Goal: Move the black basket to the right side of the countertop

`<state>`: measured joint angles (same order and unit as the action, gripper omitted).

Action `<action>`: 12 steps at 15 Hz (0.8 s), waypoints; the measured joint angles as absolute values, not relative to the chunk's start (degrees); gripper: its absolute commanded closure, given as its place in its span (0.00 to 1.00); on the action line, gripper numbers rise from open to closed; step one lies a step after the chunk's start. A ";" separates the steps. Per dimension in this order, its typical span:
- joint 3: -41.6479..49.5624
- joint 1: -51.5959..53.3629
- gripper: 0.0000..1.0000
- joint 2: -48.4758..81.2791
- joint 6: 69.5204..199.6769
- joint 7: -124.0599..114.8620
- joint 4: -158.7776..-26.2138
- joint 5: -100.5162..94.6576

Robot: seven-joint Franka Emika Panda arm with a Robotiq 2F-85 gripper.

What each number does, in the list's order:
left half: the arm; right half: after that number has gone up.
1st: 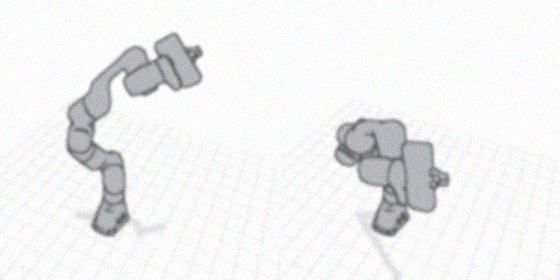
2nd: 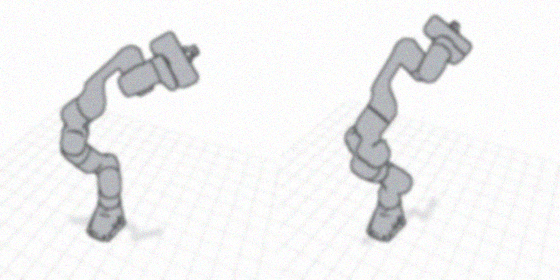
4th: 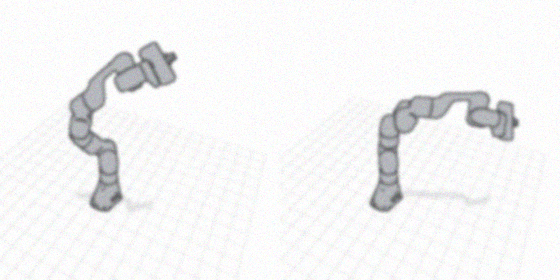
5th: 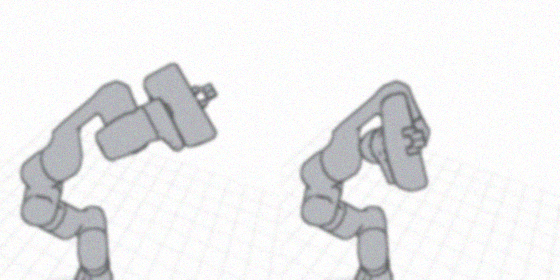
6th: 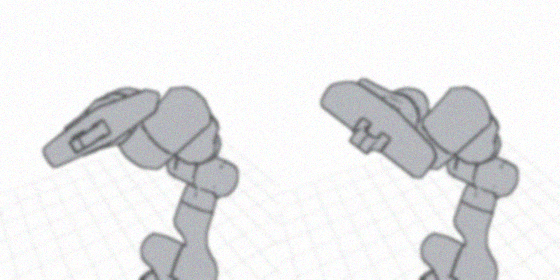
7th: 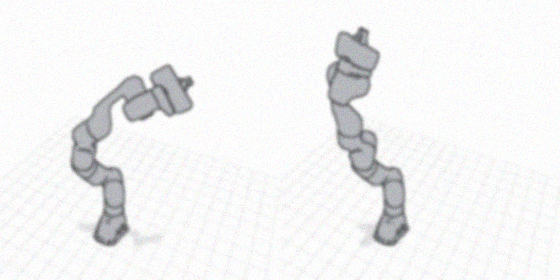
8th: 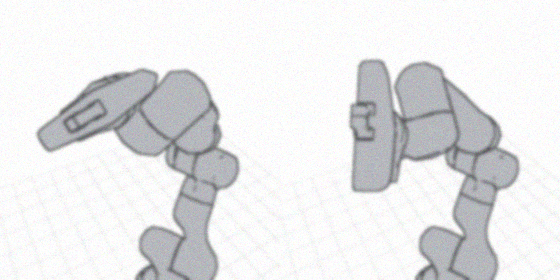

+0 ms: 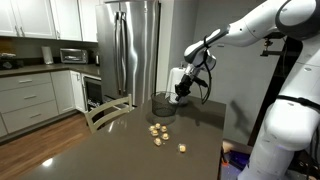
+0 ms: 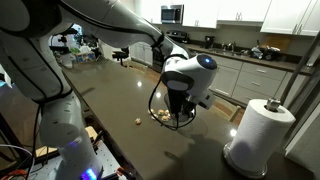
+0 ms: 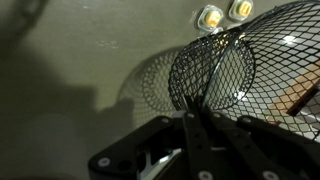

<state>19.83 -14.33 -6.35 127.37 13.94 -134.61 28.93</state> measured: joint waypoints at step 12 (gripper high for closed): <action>21.18 -15.82 0.94 -1.81 127.36 10.09 -134.50 30.12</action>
